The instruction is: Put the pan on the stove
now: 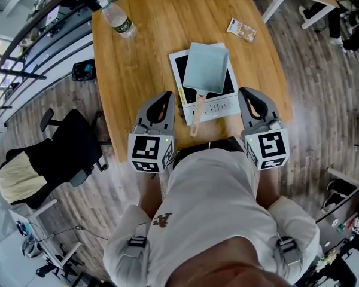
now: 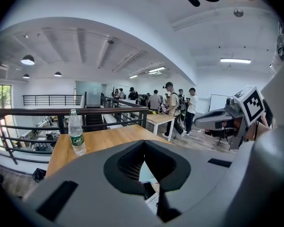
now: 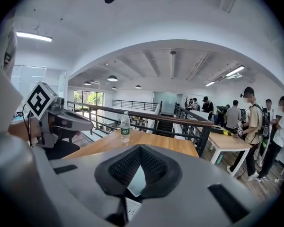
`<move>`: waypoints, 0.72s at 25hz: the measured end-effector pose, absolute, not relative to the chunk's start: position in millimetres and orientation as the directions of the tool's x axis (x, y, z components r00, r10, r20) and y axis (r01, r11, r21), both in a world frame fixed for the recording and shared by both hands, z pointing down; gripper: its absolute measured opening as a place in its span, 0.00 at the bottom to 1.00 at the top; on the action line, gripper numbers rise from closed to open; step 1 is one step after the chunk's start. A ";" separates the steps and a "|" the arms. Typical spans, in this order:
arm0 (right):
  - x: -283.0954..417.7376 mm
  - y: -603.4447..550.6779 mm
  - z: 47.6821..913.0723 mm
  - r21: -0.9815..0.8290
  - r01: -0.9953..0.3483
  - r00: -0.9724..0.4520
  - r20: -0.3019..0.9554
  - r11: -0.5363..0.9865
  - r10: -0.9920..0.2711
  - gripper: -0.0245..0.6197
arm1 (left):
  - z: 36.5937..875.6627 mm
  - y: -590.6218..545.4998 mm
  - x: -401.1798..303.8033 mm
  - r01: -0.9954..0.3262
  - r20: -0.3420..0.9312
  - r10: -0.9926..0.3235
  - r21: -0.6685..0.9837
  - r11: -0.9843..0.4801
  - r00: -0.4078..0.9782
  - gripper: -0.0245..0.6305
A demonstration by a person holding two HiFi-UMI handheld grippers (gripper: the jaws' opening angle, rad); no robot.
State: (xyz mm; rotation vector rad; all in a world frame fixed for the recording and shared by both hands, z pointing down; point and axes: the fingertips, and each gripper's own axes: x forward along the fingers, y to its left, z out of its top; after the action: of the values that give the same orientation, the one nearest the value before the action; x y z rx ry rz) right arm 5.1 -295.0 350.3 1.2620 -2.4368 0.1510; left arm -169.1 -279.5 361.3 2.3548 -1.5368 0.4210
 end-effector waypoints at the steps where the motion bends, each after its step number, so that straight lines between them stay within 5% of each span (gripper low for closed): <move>1: 5.4 -294.2 350.8 0.082 -0.805 -0.516 0.391 0.588 -0.762 0.07 | 361.3 -279.1 -168.4 -0.918 0.400 -0.830 0.087 -0.388 0.389 0.07; 18: 8.0 -284.6 358.3 0.073 -0.814 -0.505 0.402 0.577 -0.764 0.07 | 370.0 -270.8 -163.7 -0.908 0.421 -0.809 0.104 -0.406 0.410 0.07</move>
State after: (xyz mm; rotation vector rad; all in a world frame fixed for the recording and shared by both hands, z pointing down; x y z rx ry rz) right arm 8.0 -284.6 358.3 1.2741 -2.4195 0.1752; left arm -163.7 -270.8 370.0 2.3540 -1.4878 0.4409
